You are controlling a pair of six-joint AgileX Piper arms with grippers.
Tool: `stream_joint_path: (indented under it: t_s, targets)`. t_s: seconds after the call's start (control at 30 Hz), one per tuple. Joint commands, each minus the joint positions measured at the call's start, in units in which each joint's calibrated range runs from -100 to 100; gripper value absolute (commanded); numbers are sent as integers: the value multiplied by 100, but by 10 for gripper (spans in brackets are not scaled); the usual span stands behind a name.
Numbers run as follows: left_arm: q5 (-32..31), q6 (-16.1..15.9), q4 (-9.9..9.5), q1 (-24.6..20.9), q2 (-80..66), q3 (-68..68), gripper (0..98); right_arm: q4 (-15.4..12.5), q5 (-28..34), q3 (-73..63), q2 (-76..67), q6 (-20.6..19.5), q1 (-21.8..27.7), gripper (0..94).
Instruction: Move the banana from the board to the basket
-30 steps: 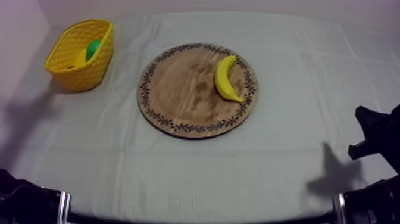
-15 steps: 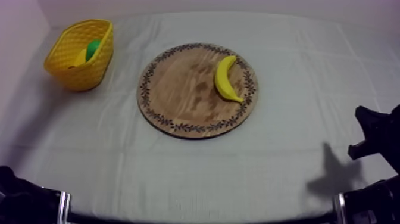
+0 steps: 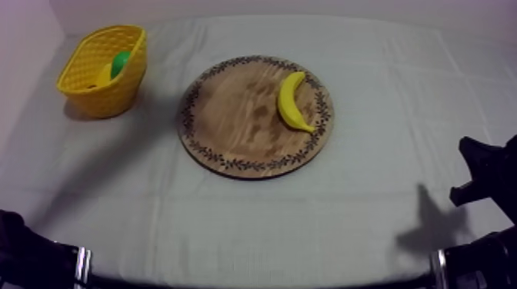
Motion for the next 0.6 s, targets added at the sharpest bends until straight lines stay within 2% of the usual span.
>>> stream_joint_path:
  t_s: [0.0, 0.23, 0.37, 0.47, 0.57]
  targets:
    - [51, 320, -7, 136, 390, -210, 0, 2, 5, -3, 0, -3, 0, 3]
    - [-62, 1152, -57, 240, 1303, -862, 0, 2, 5, -3, 0, -3, 0, 3]
    - [-59, 1597, -265, 267, 1789, -1247, 0, 2, 5, -3, 0, -3, 0, 3]
    - [-27, 1770, -400, 283, 2115, -1401, 0, 2, 5, -3, 0, -3, 0, 3]
    - [-74, 1785, -504, 286, 2374, -1372, 1, 2, 5, -3, 0, -3, 0, 3]
